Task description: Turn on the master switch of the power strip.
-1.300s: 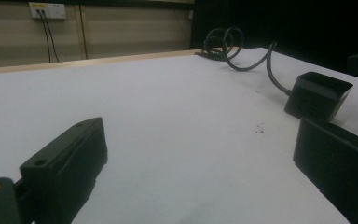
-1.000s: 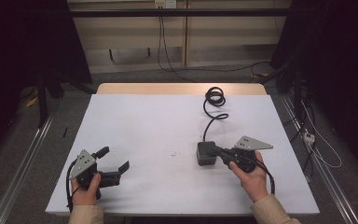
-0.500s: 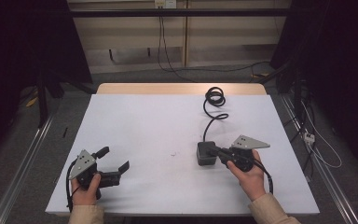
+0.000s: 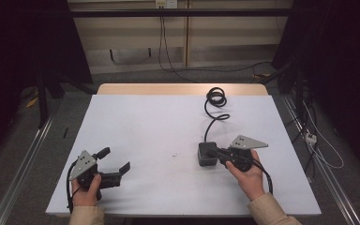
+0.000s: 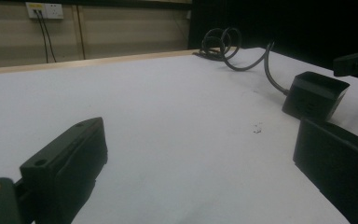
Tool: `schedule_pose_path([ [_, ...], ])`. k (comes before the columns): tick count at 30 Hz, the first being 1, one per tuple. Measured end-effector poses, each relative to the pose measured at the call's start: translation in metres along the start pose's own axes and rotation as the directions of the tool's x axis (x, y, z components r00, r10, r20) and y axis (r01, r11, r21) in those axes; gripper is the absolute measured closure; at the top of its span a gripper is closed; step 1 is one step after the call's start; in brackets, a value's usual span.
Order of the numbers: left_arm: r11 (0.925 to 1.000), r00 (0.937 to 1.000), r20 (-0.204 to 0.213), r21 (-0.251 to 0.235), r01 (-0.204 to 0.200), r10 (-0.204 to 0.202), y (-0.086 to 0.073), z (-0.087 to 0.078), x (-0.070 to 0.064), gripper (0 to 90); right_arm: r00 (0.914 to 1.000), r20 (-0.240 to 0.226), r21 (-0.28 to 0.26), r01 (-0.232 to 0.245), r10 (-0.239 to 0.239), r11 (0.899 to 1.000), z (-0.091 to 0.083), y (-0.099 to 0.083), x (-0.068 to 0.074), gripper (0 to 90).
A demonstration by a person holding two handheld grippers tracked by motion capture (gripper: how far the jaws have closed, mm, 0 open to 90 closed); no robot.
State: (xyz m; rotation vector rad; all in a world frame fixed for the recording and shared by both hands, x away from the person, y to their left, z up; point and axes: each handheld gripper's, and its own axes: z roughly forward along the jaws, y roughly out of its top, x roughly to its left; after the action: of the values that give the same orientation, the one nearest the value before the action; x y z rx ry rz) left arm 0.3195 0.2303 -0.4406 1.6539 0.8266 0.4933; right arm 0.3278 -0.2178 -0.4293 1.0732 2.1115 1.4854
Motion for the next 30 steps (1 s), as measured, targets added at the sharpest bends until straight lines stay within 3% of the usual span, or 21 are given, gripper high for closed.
schedule_pose_path([
  [30, 1.0000, 1.0000, 0.005, 0.002, -0.002, 0.002, -0.0002, 0.0003, -0.0002, 2.5, 0.9994, 0.017, 0.022, 0.029, -0.029, 0.999, 0.0038, -0.0023, 0.0003, 90.0],
])
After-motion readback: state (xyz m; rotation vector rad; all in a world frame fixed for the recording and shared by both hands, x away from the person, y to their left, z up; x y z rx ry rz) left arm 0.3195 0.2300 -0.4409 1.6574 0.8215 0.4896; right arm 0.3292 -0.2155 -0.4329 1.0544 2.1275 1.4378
